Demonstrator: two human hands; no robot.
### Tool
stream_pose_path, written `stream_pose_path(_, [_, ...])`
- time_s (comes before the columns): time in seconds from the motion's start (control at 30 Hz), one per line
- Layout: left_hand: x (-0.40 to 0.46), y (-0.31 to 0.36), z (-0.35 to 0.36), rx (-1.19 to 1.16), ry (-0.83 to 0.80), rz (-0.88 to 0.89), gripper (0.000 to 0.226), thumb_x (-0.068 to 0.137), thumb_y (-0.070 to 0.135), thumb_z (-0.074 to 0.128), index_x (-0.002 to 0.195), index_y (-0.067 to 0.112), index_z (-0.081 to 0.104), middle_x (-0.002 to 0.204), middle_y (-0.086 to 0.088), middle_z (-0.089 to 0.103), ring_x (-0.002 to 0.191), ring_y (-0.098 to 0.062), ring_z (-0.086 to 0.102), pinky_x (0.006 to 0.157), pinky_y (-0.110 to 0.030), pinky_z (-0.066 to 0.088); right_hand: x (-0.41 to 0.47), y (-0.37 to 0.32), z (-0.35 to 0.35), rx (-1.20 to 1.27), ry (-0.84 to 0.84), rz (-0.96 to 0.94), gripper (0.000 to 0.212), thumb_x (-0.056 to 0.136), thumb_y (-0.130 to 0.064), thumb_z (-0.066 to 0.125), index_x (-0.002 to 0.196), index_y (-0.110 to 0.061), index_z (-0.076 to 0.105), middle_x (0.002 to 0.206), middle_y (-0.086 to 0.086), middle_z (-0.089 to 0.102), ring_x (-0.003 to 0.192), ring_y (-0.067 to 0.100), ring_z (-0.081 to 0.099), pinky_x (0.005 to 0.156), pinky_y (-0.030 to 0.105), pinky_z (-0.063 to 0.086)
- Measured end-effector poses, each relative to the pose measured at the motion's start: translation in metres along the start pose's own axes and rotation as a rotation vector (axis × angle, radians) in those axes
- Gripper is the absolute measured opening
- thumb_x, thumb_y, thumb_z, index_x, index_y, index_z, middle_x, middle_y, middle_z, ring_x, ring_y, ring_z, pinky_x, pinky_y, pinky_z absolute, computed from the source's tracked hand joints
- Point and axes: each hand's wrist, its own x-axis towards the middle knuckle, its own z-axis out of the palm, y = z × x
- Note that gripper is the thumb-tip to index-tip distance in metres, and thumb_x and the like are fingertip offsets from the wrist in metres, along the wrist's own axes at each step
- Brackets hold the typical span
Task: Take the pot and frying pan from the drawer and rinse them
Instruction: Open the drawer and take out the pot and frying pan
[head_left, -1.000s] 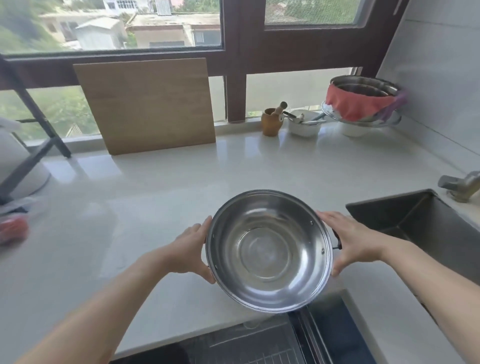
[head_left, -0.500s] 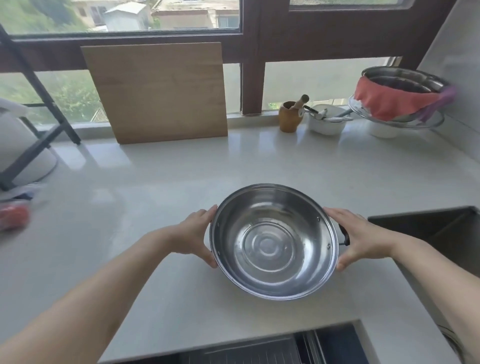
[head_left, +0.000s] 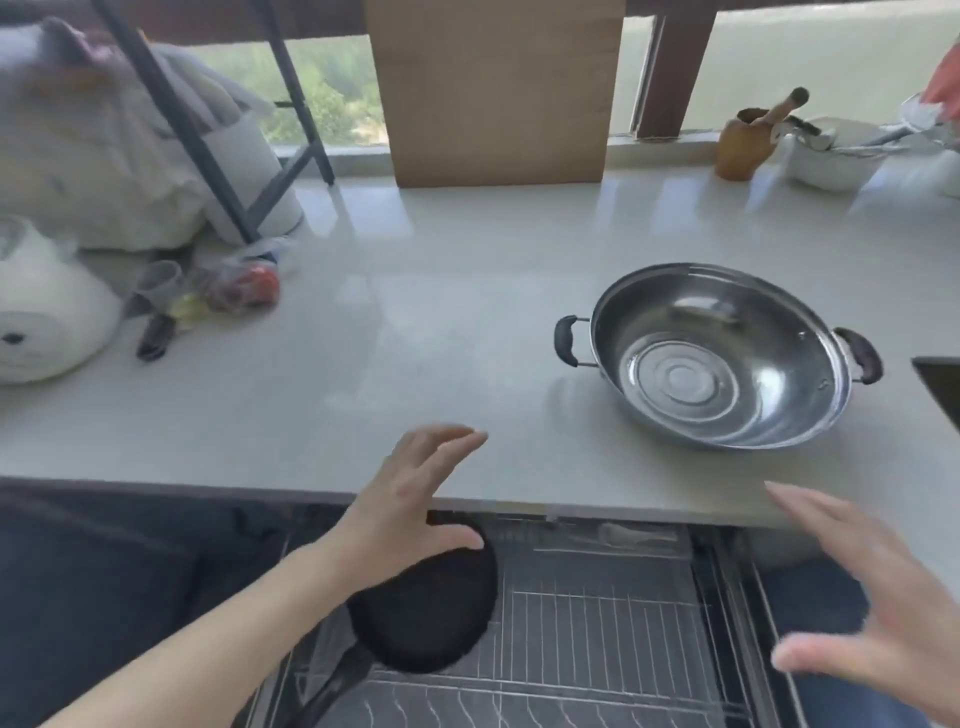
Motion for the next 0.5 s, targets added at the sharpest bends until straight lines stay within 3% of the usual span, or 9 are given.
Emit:
stream_pose_path(0.13, [-0.103, -0.042, 0.021, 0.06, -0.158, -0.2, 0.096, 0.077, 0.054, 0.074, 0.152, 0.041, 0.016, 0.149, 0.022, 0.017, 0.139, 0.005, 0.012, 0.118, -0.026, 0.023, -0.017, -0.024, 0.103, 0.036, -0.288, -0.03, 0.123, 0.043, -0.087, 0.068, 0.144, -0.064, 0.002, 0.148, -0.04, 0.012, 0.139, -0.011, 0.015, 0.11, 0.005, 0.016])
stream_pose_path(0.23, [-0.154, -0.078, 0.048, 0.098, -0.27, -0.405, 0.112, 0.073, 0.056, 0.077, 0.155, 0.032, 0.004, 0.156, 0.011, 0.012, 0.14, 0.002, 0.009, 0.12, -0.022, 0.015, -0.009, -0.025, 0.174, 0.03, -0.414, 0.02, 0.126, 0.048, -0.078, 0.075, 0.145, -0.057, -0.002, 0.147, -0.043, 0.001, 0.136, -0.017, 0.002, 0.115, 0.017, 0.02])
stream_pose_path(0.37, [-0.181, -0.12, 0.09, 0.097, -0.294, -0.6, 0.134, 0.064, 0.061, 0.081, 0.156, 0.02, -0.006, 0.161, 0.0, 0.008, 0.148, -0.015, 0.008, 0.12, -0.028, 0.016, 0.02, -0.018, 0.247, -0.023, -0.447, 0.139, 0.135, 0.052, -0.07, 0.08, 0.156, -0.033, 0.002, 0.161, -0.008, 0.01, 0.148, 0.011, 0.007, 0.12, 0.034, 0.02])
stream_pose_path(0.5, [-0.171, -0.158, 0.124, 0.116, -0.296, -0.642, 0.139, 0.059, 0.06, 0.084, 0.155, 0.02, -0.008, 0.16, -0.004, 0.012, 0.148, -0.022, 0.013, 0.118, -0.035, 0.021, 0.056, 0.0, 0.303, -0.068, -0.451, 0.198, 0.137, 0.055, -0.059, 0.086, 0.157, -0.025, 0.001, 0.163, 0.004, 0.011, 0.149, 0.023, 0.01, 0.119, 0.035, 0.021])
